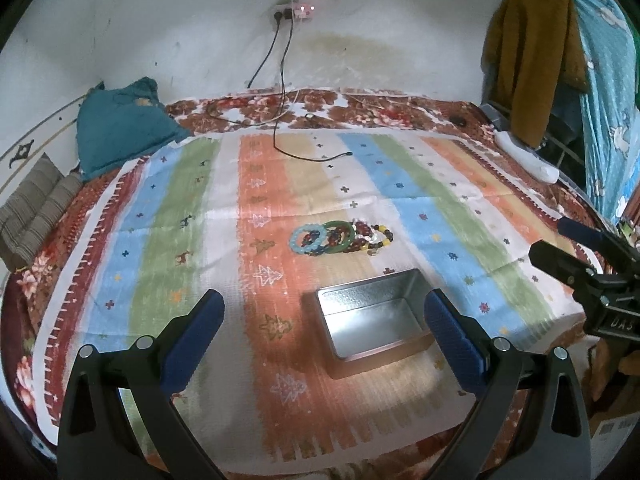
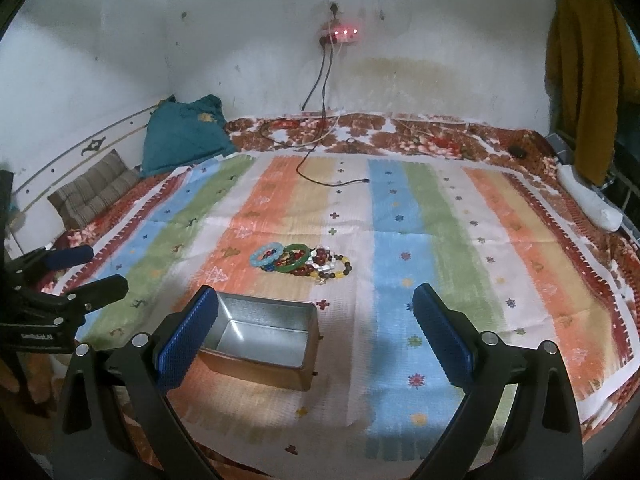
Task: Organize jewelry
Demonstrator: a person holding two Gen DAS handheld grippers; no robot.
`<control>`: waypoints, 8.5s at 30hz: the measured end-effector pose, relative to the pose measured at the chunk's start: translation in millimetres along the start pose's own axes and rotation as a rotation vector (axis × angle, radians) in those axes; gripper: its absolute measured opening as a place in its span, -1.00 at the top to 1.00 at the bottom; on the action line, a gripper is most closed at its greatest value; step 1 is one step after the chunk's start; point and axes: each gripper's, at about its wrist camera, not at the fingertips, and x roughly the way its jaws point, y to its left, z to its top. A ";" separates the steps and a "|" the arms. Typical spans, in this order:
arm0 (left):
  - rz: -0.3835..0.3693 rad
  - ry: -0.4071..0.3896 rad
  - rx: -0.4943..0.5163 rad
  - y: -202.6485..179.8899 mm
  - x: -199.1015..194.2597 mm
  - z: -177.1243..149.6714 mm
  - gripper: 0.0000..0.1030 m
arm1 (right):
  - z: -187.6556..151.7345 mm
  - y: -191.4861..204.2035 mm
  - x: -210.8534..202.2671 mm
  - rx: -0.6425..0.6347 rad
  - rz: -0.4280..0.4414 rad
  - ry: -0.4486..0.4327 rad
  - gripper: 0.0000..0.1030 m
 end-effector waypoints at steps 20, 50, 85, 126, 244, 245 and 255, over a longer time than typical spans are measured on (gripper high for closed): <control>0.099 0.108 -0.014 17.3 57.8 39.8 -0.89 | 21.3 -20.8 53.7 0.060 -0.024 0.115 -0.92; 0.135 0.266 -0.015 35.6 142.8 71.0 -0.89 | 47.7 -40.7 141.4 0.063 -0.077 0.298 -0.92; 0.153 0.432 0.006 54.6 253.7 81.3 -0.89 | 36.4 -57.5 274.2 0.108 -0.087 0.566 -0.73; 0.153 0.575 0.056 53.2 320.7 58.6 0.71 | 28.0 -39.1 338.4 0.001 -0.100 0.635 0.71; -0.012 0.146 -0.002 -8.3 62.0 39.2 0.59 | 10.7 27.3 82.3 -0.058 0.001 0.171 0.49; -0.008 0.149 -0.007 -6.6 62.9 39.5 0.58 | 11.2 26.7 83.1 -0.056 -0.002 0.173 0.49; 0.030 0.164 -0.045 10.3 73.2 45.3 0.07 | 19.8 15.0 100.0 -0.045 -0.031 0.204 0.24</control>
